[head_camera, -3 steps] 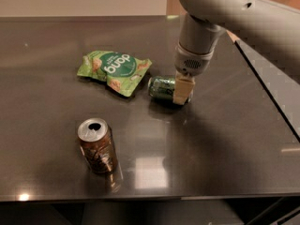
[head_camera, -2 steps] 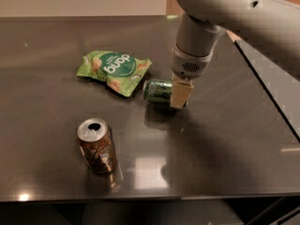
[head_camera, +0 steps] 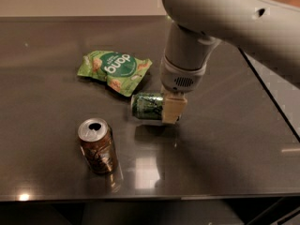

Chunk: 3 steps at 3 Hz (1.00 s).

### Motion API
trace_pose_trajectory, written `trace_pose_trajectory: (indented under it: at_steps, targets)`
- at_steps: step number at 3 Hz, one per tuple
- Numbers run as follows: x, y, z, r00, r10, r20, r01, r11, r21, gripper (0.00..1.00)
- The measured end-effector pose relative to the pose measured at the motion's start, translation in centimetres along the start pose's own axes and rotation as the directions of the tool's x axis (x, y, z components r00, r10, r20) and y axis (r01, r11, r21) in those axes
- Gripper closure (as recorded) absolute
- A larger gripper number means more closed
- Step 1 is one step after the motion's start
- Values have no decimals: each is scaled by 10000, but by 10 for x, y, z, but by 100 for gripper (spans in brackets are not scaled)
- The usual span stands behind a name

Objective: Move green can near orange can

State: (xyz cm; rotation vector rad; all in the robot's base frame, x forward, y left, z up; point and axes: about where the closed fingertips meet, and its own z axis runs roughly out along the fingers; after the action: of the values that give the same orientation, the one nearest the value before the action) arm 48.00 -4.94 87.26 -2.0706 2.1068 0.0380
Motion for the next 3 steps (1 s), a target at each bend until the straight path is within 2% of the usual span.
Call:
trace_pose_trajectory:
  at_steps: [1,2,3]
  targets:
    - [-17,27,0,9982,-590,139,593,9979,-257,100]
    - [-28,45,2,9957,-888,283,901,9946,-514,81]
    - [-35,54,4,9941,-989,442,1019,9922,-712,58]
